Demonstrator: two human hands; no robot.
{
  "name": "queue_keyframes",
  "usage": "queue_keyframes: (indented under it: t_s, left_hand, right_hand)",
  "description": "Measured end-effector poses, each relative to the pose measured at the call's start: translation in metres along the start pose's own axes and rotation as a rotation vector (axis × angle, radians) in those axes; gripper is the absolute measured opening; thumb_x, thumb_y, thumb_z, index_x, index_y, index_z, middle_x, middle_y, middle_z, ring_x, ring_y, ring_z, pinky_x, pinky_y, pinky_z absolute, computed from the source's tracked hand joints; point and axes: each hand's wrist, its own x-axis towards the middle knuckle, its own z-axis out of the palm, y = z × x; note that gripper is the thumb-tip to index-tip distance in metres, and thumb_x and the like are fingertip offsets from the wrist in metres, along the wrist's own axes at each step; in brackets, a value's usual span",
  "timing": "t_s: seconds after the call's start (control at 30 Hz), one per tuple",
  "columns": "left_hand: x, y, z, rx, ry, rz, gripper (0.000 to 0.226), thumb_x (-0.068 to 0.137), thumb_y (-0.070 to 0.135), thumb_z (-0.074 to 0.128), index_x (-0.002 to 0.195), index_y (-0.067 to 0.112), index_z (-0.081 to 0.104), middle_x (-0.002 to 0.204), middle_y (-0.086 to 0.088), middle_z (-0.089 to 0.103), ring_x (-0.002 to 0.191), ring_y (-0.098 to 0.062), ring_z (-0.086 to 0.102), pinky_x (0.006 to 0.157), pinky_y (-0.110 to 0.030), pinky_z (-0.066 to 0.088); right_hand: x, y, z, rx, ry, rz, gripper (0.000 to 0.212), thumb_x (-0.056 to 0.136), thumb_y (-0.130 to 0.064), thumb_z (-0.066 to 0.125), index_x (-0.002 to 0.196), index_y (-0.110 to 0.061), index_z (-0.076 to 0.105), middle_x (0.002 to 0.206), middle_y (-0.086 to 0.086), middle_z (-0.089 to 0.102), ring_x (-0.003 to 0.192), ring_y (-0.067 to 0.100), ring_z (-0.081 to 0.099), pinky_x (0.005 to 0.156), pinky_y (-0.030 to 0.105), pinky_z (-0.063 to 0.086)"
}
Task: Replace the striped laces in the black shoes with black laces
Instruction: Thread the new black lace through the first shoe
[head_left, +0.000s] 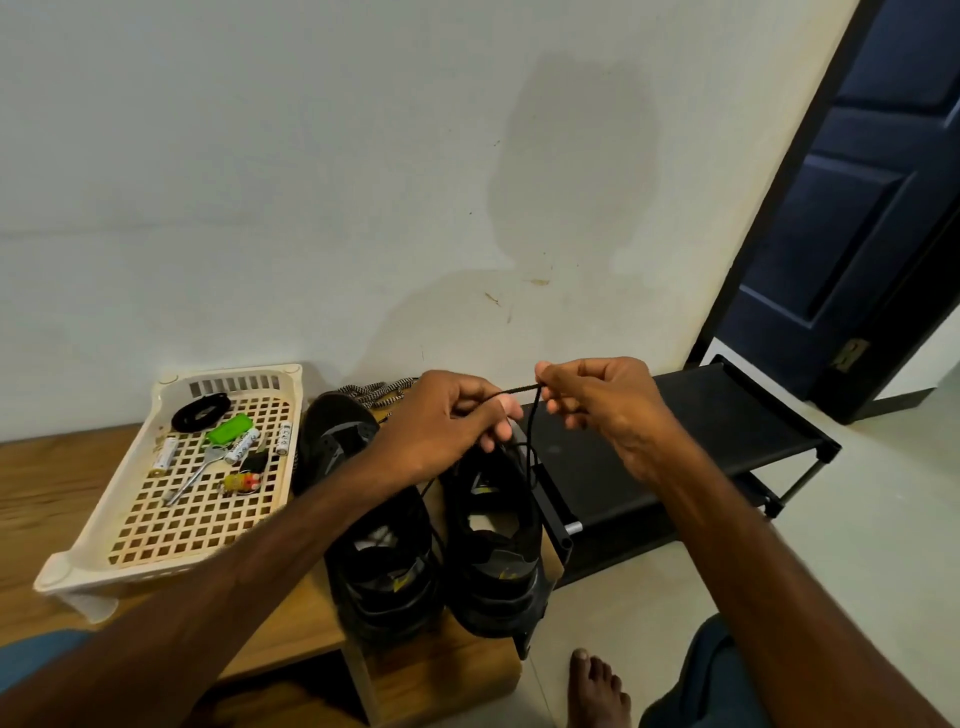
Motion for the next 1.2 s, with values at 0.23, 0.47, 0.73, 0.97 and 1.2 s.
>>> queue_keyframes:
  t_s: [0.23, 0.47, 0.73, 0.97, 1.2]
  left_hand:
    - [0.002, -0.007, -0.025, -0.016, 0.112, 0.008, 0.021, 0.104, 0.019, 0.056, 0.114, 0.012, 0.074, 0.097, -0.004, 0.077, 0.084, -0.015, 0.072, 0.071, -0.028, 0.059]
    - [-0.006, 0.000, 0.001, 0.228, 0.052, 0.130, 0.014, 0.097, 0.033, 0.068, 0.098, 0.025, 0.080, 0.087, 0.013, 0.077, 0.086, 0.000, 0.072, 0.088, -0.033, 0.058]
    - [-0.004, -0.005, -0.022, 0.226, 0.072, 0.069, 0.019, 0.099, 0.014, 0.065, 0.115, 0.015, 0.075, 0.091, 0.011, 0.079, 0.081, -0.004, 0.074, 0.088, -0.027, 0.059]
    - [-0.002, -0.012, -0.036, 0.177, 0.207, 0.007, 0.014, 0.088, 0.029, 0.078, 0.090, 0.015, 0.079, 0.074, 0.006, 0.077, 0.061, -0.013, 0.074, 0.059, -0.013, 0.053]
    - [-0.004, -0.016, -0.027, 0.316, 0.099, 0.028, 0.008, 0.093, 0.023, 0.073, 0.092, 0.018, 0.080, 0.074, 0.009, 0.077, 0.062, -0.005, 0.072, 0.059, -0.011, 0.052]
  right_hand:
    - [0.000, 0.004, -0.006, -0.255, -0.001, -0.080, 0.020, 0.090, -0.026, 0.077, 0.090, -0.006, 0.077, 0.079, 0.009, 0.077, 0.065, 0.016, 0.071, 0.056, 0.024, 0.056]
    - [-0.005, -0.001, 0.017, -0.024, -0.147, -0.085, 0.021, 0.090, -0.024, 0.078, 0.094, -0.004, 0.078, 0.081, 0.012, 0.078, 0.064, 0.013, 0.071, 0.053, 0.019, 0.054]
    - [0.001, 0.001, 0.007, -0.015, 0.106, -0.090, 0.019, 0.090, -0.021, 0.078, 0.095, -0.003, 0.076, 0.080, 0.009, 0.078, 0.063, 0.013, 0.072, 0.052, 0.020, 0.054]
    - [0.003, 0.008, 0.001, -0.288, 0.149, -0.117, 0.031, 0.093, -0.036, 0.075, 0.079, -0.008, 0.076, 0.064, 0.003, 0.075, 0.053, 0.012, 0.070, 0.048, 0.020, 0.051]
    - [0.000, 0.006, 0.008, -0.669, -0.067, -0.373, 0.033, 0.085, -0.056, 0.075, 0.104, -0.030, 0.078, 0.094, -0.017, 0.075, 0.091, -0.001, 0.068, 0.074, 0.022, 0.054]
